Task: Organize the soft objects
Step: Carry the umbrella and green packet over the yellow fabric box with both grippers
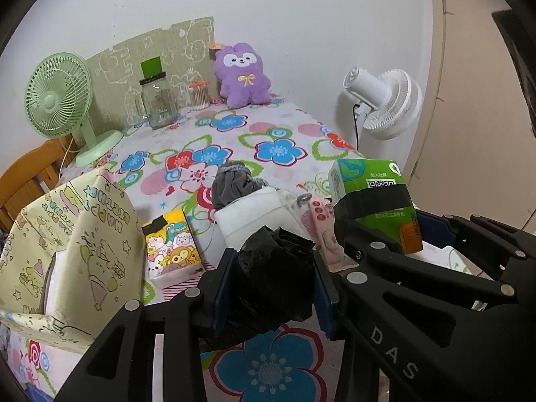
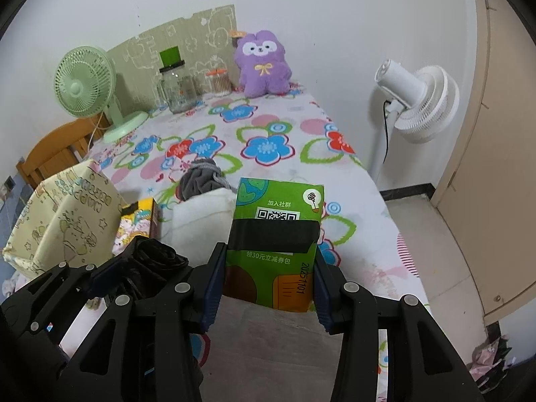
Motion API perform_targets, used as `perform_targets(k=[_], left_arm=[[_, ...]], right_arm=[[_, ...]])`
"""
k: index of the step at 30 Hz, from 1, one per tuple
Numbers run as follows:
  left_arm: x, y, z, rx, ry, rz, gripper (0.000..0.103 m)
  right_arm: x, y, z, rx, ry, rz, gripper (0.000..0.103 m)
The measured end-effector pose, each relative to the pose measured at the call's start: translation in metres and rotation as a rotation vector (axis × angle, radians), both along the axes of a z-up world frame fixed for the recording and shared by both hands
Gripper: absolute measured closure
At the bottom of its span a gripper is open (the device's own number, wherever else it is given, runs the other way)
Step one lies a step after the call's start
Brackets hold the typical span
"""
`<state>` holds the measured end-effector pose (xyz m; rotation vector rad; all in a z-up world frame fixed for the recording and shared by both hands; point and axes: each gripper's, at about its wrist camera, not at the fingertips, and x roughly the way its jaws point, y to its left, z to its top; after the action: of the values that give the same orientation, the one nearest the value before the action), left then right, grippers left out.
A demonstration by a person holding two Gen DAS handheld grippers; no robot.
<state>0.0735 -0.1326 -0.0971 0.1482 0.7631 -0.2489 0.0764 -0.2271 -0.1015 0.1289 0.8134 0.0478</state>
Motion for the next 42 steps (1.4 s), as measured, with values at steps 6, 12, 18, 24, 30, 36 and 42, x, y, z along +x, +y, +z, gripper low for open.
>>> perform_targets(k=[6,12,18,24,30,36,42], left_arm=[[-0.002,0.004,0.013,-0.011,0.001,0.002,0.06],[-0.007,0.009,0.029,-0.017,-0.032,0.011,0.06],[-0.01,0.014,0.046,-0.018,-0.059,0.012,0.06],[-0.012,0.019,0.063,-0.031,-0.078,0.008,0.06],[-0.013,0.025,0.077,-0.043,-0.098,0.011,0.06],[-0.013,0.034,0.084,-0.056,-0.106,0.019,0.06],[-0.014,0.045,0.087,-0.063,-0.114,0.027,0.06]], right_arm=[[-0.008,0.004,0.018,-0.013,-0.034,0.004,0.054],[-0.013,0.008,0.037,-0.019,-0.07,0.013,0.054],[-0.019,0.012,0.054,-0.017,-0.102,0.019,0.054],[-0.022,0.017,0.074,-0.023,-0.132,0.018,0.054],[-0.025,0.024,0.09,-0.031,-0.156,0.022,0.054],[-0.026,0.035,0.1,-0.036,-0.172,0.029,0.054],[-0.025,0.045,0.105,-0.034,-0.18,0.04,0.054]])
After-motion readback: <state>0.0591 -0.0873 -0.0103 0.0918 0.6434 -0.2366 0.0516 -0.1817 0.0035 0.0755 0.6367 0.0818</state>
